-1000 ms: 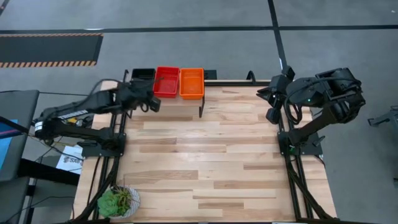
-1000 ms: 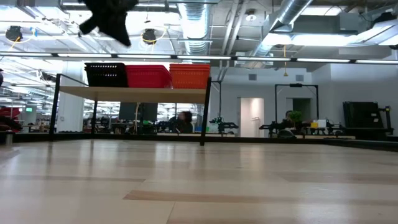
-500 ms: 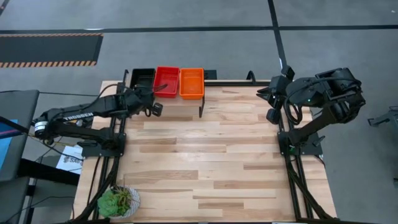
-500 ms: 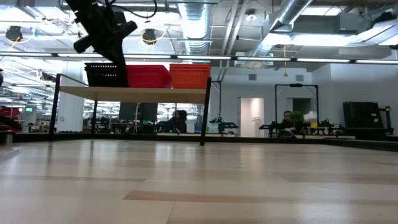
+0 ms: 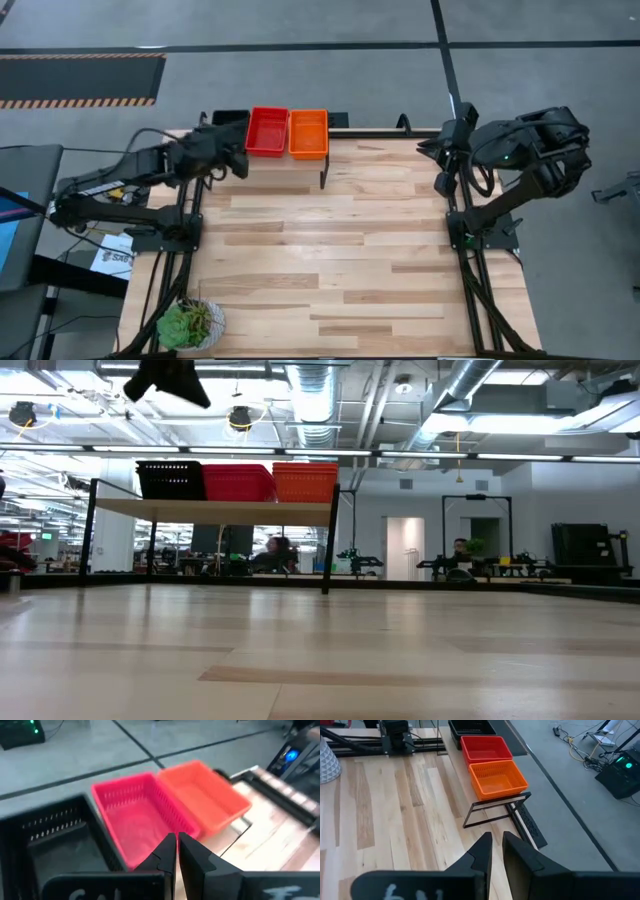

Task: Stack baskets on shelf by color
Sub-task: Return to Home Position

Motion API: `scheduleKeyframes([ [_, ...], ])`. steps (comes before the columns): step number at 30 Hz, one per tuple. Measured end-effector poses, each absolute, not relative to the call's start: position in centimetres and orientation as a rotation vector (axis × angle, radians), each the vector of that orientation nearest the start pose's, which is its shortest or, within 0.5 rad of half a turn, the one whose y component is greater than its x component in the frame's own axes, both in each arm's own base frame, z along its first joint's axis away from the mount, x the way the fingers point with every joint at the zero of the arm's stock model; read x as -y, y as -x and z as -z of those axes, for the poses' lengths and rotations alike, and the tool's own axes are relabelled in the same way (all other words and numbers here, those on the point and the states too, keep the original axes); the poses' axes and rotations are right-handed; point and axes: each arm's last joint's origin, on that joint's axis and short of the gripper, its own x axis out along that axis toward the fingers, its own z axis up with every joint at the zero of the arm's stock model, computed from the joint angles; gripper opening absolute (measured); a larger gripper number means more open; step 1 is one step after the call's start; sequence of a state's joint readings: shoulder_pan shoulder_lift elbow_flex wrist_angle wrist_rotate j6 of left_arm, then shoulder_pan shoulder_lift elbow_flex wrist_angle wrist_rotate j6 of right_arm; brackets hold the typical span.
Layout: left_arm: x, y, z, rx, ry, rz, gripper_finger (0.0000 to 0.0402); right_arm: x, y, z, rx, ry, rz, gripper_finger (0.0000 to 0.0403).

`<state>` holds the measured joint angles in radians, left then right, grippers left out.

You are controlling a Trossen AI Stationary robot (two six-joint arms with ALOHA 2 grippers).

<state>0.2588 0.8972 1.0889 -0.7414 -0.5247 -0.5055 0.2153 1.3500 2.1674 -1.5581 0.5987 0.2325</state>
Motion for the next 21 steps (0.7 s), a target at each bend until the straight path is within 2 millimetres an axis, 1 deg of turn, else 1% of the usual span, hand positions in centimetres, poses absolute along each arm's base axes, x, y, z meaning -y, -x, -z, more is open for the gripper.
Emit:
scheduleKeyframes([
  [2,-5.2,-15.6,-35.3,-0.382,0.392,-0.892,0.0006,-1.7,-15.2,-51.9,-0.631,0.071,0.441,0.0069],
  [6,-4.6,-16.0,-31.4,-0.470,0.400,-0.923,0.0006,-1.6,-15.1,-52.0,-0.629,0.069,0.440,0.0069],
  [9,-4.3,-16.6,-28.8,-0.493,0.408,-0.914,0.0006,-1.6,-15.1,-52.0,-0.631,0.070,0.438,0.0069],
  [11,-4.2,-16.6,-27.3,-0.502,0.423,-0.917,0.0006,-1.6,-15.1,-52.0,-0.631,0.073,0.437,0.0069],
  [13,-4.2,-16.6,-26.4,-0.511,0.438,-0.928,0.0006,-1.6,-15.1,-52.0,-0.631,0.074,0.436,0.0069],
  [15,-4.2,-16.6,-26.2,-0.512,0.443,-0.934,0.0006,-1.6,-15.1,-52.0,-0.632,0.075,0.434,0.0069],
  [17,-4.2,-16.6,-26.5,-0.496,0.448,-0.925,0.0006,-1.6,-15.1,-52.0,-0.632,0.074,0.434,0.0069],
  [21,-4.1,-16.3,-28.5,-0.437,0.410,-0.898,0.0006,-1.7,-15.1,-52.0,-0.632,0.074,0.432,0.0069],
])
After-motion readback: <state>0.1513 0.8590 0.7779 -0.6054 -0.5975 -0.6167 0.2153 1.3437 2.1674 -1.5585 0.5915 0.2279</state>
